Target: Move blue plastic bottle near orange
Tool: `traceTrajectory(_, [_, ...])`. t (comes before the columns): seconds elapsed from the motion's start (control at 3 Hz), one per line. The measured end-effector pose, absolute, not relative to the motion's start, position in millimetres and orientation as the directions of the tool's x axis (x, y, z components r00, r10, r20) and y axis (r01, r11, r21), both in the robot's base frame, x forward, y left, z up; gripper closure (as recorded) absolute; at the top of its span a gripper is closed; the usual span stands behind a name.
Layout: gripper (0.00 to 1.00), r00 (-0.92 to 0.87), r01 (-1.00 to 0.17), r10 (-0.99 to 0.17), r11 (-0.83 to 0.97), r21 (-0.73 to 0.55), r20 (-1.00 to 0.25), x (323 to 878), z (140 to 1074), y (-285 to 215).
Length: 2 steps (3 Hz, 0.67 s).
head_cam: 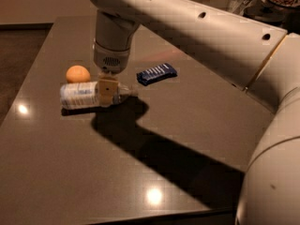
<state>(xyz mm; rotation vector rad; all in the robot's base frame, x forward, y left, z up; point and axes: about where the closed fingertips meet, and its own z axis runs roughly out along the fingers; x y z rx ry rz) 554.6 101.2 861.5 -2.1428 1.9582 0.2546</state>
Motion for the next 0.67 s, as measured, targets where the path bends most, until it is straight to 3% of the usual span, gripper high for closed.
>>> traceTrajectory(0.33, [0.0,0.094,-0.995,-0.956,-0.083,-0.05,-0.279,554.6,860.8,102.0])
traceTrajectory(0.67, [0.0,0.094,-0.995,-0.956,-0.084,-0.05,-0.279,554.6,860.7,102.0])
